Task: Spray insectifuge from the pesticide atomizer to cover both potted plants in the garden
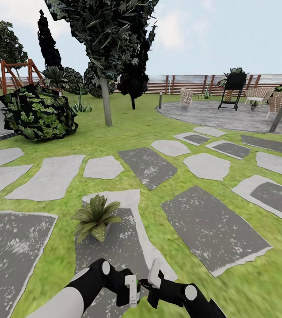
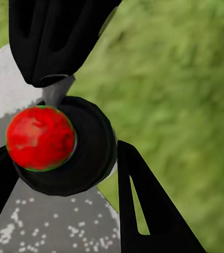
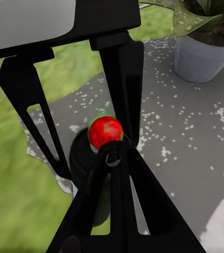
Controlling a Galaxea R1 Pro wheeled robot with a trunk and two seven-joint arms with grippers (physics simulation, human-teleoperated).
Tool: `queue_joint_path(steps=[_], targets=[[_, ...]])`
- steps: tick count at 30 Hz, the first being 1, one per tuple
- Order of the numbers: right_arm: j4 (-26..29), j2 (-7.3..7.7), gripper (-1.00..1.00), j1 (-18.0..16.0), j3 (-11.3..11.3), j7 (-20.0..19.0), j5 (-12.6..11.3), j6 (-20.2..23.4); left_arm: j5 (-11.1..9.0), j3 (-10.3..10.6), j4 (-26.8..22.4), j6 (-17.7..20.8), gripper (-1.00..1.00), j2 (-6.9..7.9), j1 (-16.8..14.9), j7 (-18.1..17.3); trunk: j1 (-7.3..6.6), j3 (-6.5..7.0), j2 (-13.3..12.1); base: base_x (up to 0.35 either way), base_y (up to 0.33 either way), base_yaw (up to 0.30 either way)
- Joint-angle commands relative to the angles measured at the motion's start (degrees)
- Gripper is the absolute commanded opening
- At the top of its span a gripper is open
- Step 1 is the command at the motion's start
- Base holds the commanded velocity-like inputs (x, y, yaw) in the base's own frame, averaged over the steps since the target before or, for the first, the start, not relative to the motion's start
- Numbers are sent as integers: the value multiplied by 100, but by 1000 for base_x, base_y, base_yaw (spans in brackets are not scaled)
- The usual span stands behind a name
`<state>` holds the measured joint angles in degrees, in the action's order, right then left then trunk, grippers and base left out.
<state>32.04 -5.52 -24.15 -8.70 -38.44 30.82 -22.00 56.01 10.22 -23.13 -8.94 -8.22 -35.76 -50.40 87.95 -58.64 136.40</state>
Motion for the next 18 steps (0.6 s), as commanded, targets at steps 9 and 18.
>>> queue_joint_path(steps=[9,18], targets=[[4,-1,-100,-2,8,3,56,-32,56,-11,-4,-52,-100,7,-1,-5,-1,-5,2,0,0,0],[-4,-1,-100,-2,8,3,56,-32,102,-3,44,-47,-100,655,2,4,-1,-5,2,0,0,0]])
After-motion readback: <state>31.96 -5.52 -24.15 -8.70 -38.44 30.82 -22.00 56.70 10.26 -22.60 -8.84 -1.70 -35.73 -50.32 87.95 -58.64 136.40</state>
